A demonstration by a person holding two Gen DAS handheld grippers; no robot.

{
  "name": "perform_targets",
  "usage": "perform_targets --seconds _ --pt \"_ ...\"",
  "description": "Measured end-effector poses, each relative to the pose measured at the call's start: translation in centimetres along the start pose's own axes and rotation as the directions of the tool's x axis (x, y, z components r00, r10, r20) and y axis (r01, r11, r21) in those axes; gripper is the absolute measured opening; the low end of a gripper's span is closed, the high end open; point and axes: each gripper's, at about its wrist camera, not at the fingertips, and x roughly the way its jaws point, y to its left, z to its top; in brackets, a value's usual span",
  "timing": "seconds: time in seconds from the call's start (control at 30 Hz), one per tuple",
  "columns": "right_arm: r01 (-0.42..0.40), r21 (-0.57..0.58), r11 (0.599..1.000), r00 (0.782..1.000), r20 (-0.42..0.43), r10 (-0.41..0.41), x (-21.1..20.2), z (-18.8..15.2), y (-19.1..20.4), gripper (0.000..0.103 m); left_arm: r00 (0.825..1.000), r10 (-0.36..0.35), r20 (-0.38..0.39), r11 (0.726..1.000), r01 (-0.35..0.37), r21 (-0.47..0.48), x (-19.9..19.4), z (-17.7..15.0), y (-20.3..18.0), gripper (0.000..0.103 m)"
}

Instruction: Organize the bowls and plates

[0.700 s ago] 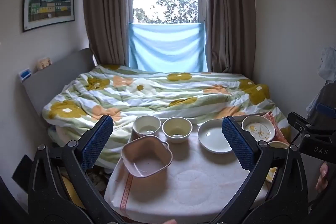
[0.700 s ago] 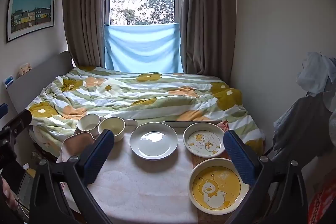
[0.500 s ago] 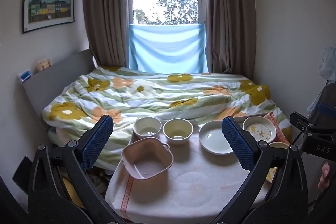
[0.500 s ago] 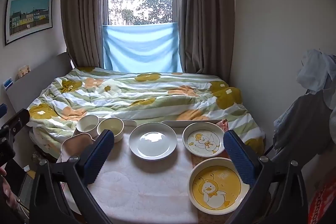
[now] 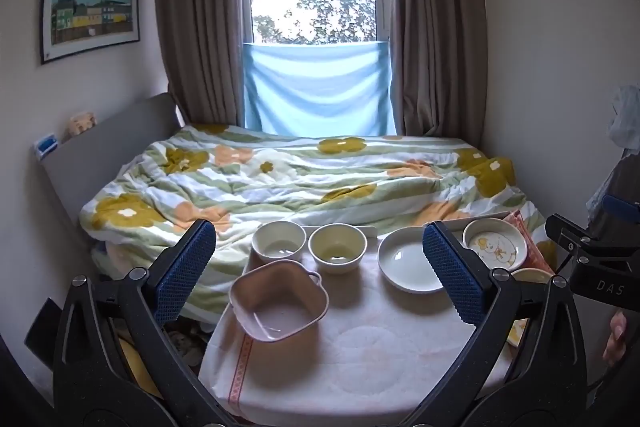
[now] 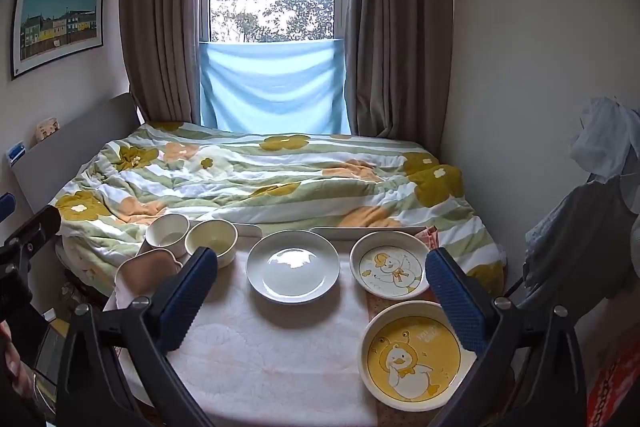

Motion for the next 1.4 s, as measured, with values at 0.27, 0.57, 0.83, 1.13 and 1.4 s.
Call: perform_targets --seconds 0.27,0.57,0.83,1.13,1.4 --pt "0.002 -0.007 1.000 1.000 -0.001 -0.002 0.0 0.0 0.5 0.103 1.000 0.005 -0.014 1.000 -0.005 -0.002 0.2 -0.1 -0.1 0.103" --pt "0.001 0.002 1.000 1.000 0.000 -0.001 -0.1 0.0 0.5 0.103 1.000 0.010 -0.016 1.000 -0.010 0.002 0.2 -0.4 -0.6 0.103" --pt "-0.001 0.009 1.000 1.000 0.002 0.001 -0.1 0.1 -0.1 0.103 1.000 0.014 -0.012 1.000 -0.014 0.005 0.1 -0.4 -1.0 0.103" --pt "-0.002 0.009 1.000 1.000 0.003 0.002 -0.1 0.1 -0.2 0.103 0.999 0.033 0.022 0.999 -0.034 0.006 -0.7 -0.6 -1.6 0.103" --pt "-0.001 0.010 1.000 1.000 0.006 0.001 -0.1 0.2 -0.4 0.103 0.999 0.045 0.027 0.999 -0.045 -0.003 -0.7 -0.7 -1.4 0.103"
